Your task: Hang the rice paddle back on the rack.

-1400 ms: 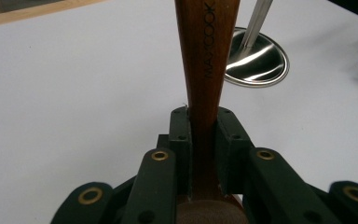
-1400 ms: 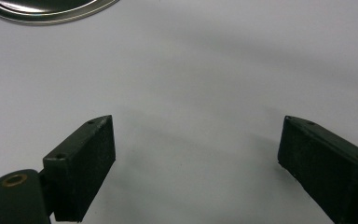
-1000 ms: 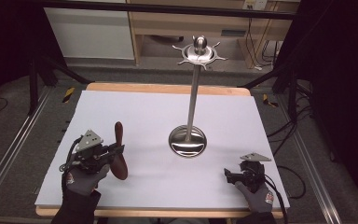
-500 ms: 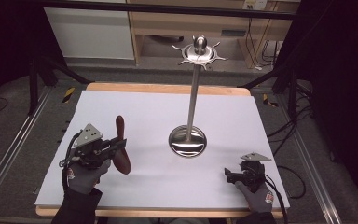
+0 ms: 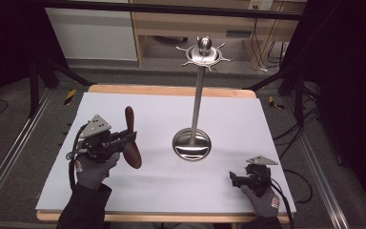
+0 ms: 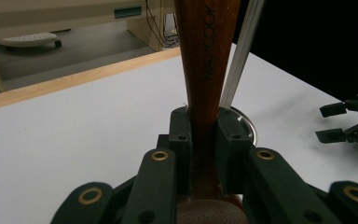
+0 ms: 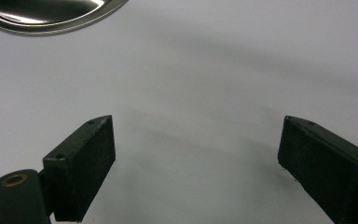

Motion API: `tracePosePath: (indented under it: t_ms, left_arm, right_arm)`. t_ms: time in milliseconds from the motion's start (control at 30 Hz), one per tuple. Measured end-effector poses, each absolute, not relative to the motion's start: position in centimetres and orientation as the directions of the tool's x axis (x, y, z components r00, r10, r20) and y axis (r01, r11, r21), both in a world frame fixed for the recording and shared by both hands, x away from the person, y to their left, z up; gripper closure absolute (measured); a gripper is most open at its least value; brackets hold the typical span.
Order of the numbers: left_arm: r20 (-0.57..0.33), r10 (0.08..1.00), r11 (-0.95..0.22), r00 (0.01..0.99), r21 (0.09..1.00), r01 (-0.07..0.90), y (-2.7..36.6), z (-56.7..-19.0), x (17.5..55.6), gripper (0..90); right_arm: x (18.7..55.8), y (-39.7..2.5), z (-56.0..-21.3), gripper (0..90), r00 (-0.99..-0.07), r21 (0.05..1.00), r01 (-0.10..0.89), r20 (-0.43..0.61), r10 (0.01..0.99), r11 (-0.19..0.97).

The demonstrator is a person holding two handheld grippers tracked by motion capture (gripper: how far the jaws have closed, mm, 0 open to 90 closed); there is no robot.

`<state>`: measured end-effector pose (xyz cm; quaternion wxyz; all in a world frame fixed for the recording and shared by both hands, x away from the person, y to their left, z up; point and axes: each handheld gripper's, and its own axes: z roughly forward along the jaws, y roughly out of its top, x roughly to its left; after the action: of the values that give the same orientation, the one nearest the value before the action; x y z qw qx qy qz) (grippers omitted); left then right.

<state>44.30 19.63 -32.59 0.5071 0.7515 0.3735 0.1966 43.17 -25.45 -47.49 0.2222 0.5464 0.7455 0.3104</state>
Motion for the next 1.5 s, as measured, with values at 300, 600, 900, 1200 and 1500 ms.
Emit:
tracePosePath:
  t_ms: [300,600,900,1200,1500]
  left_arm:
    - [-0.086,0.743,-0.204,0.664,0.915,0.347,18.3,-31.1,45.1,77.6]
    - [-0.066,0.734,-0.219,0.676,0.919,0.328,17.1,-30.0,45.6,77.6]
    - [-0.069,0.733,-0.215,0.677,0.92,0.327,16.6,-29.3,46.3,77.6]
    - [-0.054,0.721,-0.221,0.691,0.927,0.303,15.7,-28.2,46.7,77.6]
    - [-0.047,0.709,-0.22,0.704,0.933,0.284,14.7,-27.1,47.0,77.6]
  right_arm:
    - [43.2,-25.5,-47.5,11.4,-0.305,0.706,0.676,0.009,0.952,0.21]
    - [43.2,-25.4,-47.5,11.4,-0.302,0.707,0.678,0.016,0.953,0.203]
    - [43.2,-25.4,-47.5,11.3,-0.302,0.708,0.677,0.017,0.953,0.202]
    - [43.2,-25.4,-47.5,11.3,-0.301,0.708,0.677,0.016,0.953,0.202]
    - [43.2,-25.5,-47.5,11.4,-0.303,0.708,0.677,0.02,0.953,0.2]
